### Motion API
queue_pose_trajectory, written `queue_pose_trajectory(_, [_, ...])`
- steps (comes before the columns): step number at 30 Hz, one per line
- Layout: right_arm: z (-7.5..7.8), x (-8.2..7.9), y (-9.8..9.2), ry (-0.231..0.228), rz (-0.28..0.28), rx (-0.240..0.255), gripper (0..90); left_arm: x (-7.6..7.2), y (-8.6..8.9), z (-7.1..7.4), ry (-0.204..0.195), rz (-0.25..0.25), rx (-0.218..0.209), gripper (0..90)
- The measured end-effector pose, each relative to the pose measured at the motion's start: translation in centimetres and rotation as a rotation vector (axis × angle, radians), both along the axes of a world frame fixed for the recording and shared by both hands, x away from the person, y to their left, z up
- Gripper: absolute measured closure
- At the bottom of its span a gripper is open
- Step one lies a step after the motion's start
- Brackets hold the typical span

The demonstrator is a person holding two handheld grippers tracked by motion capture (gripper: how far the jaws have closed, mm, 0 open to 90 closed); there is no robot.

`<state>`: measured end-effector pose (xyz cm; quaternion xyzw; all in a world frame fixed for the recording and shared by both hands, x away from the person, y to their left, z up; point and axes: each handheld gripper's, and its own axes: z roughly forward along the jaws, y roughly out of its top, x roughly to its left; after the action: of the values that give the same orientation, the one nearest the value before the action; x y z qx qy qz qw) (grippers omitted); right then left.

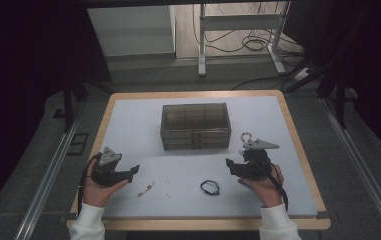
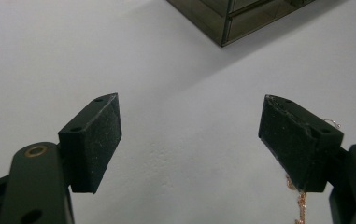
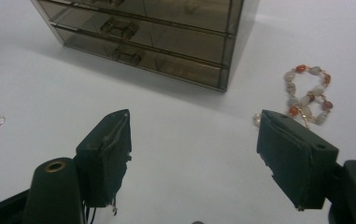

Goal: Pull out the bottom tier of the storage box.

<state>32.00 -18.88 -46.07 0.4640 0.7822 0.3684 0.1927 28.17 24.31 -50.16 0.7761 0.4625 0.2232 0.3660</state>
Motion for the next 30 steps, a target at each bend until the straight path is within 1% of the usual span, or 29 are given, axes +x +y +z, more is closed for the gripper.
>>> queue_pose_trajectory(3, [-0.1,0.1,0.7,0.009,0.009,-0.001,26.4,0.0,-0.3,-0.1,0.003,-0.008,0.014,21.4])
queue_pose_trajectory(10, [-0.3,0.5,2.0,0.013,0.021,-0.007,26.4,0.0,-0.4,-0.2,0.003,-0.012,0.017,21.3])
queue_pose_trajectory(12, [-0.4,0.7,2.5,0.021,0.018,-0.008,26.4,0.0,-0.4,-0.2,0.005,-0.012,0.019,21.1])
queue_pose_trajectory(14, [-0.4,0.9,2.7,0.024,0.019,-0.010,26.4,0.0,-0.5,-0.3,0.005,-0.011,0.027,21.0])
queue_pose_trajectory(22, [-0.8,1.2,3.7,0.039,0.022,-0.010,26.4,0.0,-0.6,-0.3,0.005,-0.012,0.031,21.1])
queue_pose_trajectory(30, [-1.4,1.5,4.8,0.053,0.025,-0.021,26.4,0.0,-0.7,-0.4,0.011,-0.014,0.037,21.0])
